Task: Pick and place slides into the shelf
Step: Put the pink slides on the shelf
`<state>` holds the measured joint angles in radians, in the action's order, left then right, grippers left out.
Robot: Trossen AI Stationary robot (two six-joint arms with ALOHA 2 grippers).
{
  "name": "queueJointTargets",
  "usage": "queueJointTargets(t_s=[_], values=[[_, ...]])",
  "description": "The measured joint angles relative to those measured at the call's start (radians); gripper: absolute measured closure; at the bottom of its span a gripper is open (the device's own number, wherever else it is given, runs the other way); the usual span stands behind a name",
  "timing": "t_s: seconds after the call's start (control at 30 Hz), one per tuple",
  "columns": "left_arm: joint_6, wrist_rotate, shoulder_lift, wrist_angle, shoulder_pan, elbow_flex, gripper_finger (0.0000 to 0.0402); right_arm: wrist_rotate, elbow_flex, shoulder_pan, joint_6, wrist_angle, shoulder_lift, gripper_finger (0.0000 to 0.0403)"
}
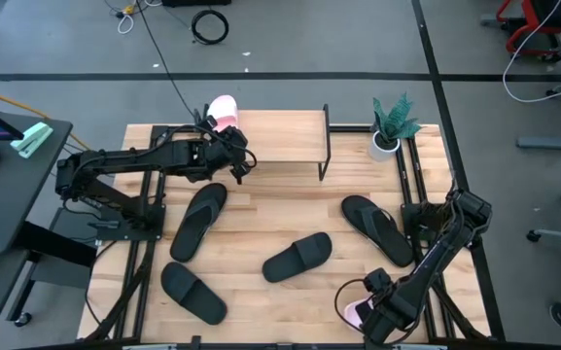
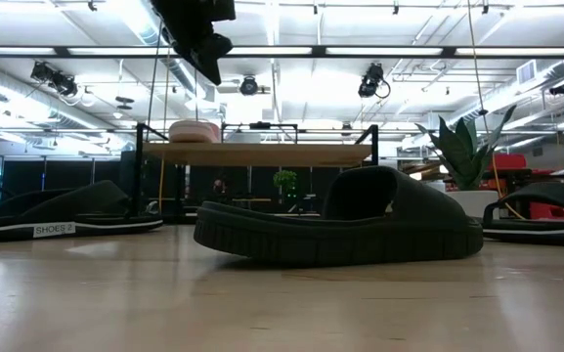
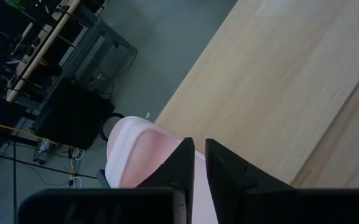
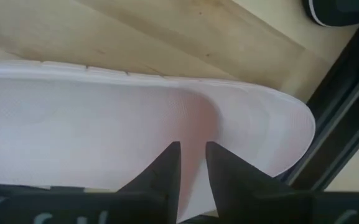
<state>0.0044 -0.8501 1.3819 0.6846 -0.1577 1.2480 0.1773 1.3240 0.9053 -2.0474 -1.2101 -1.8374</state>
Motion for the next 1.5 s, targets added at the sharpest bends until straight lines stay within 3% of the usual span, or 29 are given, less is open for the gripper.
queueJointTargets(t_s=[1.17, 1.5], values=[[-0.003, 0.0, 0.0, 0.0, 0.0, 0.0, 0.0361, 0.042, 0.001, 0.01, 0.059, -0.038, -0.001, 0.0317], [-0.003, 0.0, 0.0, 0.0, 0.0, 0.0, 0.0374, 0.122, 0.003, 0.014, 0.052, -0.075, -0.001, 0.0321]])
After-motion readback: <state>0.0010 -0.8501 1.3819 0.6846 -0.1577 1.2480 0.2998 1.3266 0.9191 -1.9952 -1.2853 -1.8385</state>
